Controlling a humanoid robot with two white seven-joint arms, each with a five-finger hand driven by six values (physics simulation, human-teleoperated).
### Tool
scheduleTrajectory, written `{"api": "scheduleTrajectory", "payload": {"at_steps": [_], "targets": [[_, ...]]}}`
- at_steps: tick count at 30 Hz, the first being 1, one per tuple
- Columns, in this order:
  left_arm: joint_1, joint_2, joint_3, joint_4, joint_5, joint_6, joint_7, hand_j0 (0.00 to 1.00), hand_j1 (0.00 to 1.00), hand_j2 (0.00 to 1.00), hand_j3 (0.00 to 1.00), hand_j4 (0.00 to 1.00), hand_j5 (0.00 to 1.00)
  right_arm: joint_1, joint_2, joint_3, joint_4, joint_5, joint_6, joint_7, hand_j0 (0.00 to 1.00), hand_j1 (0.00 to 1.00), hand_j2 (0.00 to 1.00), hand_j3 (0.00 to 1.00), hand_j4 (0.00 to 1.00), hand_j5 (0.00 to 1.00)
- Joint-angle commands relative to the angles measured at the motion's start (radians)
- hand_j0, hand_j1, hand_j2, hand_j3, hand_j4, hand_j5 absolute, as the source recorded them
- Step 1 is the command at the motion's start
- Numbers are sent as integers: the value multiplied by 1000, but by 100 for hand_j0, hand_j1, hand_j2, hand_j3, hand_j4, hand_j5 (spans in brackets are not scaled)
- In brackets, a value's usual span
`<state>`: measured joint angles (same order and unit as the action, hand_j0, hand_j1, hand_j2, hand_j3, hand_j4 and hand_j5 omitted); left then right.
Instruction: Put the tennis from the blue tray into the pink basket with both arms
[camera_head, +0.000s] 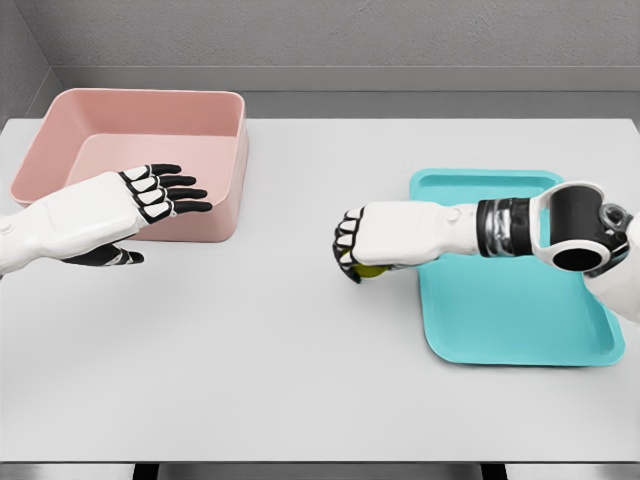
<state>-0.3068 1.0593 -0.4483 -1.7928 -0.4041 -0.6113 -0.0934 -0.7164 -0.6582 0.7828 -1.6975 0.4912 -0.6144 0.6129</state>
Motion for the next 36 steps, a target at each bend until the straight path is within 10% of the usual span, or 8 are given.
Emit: {"api": "scheduleTrajectory", "payload": {"at_steps": [1, 13, 32, 36], "targets": [[0, 1, -4, 0, 7, 0, 0, 100, 100, 100, 100, 100, 100, 0, 60, 1, 13, 20, 4, -2, 38, 38, 38, 38, 38, 38], [0, 1, -6, 1, 1, 0, 0, 100, 100, 100, 100, 100, 100, -23, 267, 12, 183, 86, 4, -2, 38, 38, 38, 38, 38, 38], [0, 1, -12, 1, 1, 0, 1, 100, 100, 100, 100, 100, 100, -20, 339, 75, 286, 144, 4, -2, 40, 40, 40, 40, 40, 40], [0, -1, -12, 1, -1, 0, 1, 100, 100, 100, 100, 100, 100, -17, 339, 75, 286, 144, 4, -2, 82, 82, 82, 82, 82, 82]]}}
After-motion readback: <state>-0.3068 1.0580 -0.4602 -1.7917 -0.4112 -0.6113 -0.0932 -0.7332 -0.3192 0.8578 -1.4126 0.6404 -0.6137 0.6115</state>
